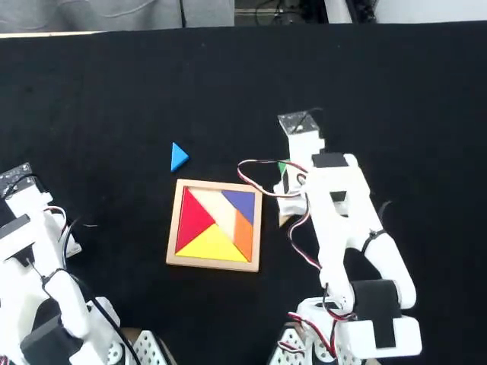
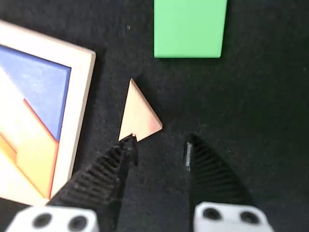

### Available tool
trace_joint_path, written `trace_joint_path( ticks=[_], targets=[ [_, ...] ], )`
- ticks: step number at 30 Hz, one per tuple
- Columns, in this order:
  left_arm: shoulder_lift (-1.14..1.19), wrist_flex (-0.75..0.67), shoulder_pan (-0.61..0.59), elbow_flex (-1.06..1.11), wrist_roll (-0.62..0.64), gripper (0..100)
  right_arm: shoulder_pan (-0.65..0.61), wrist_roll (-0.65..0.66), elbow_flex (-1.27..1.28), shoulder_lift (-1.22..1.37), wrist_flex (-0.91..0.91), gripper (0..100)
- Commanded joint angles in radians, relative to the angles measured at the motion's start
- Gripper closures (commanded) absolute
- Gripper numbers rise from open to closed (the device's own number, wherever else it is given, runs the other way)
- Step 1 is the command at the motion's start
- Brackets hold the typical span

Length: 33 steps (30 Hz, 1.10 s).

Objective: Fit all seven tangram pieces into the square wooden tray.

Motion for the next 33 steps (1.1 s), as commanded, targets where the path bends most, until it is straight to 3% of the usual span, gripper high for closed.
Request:
trace_joint_path(
  ticks=[1,14,33],
  targets=[
    [-0.025,-0.011,0.007,0.001,-0.005,97,0.006,-0.008,-0.008,-0.042,-0.037,83.2],
    [-0.025,-0.011,0.007,0.001,-0.005,97,-0.037,-0.043,-0.068,0.128,-0.072,83.4],
    [-0.025,-0.011,0.010,0.001,-0.005,97,-0.086,-0.060,-0.093,0.136,-0.072,83.2]
  ],
)
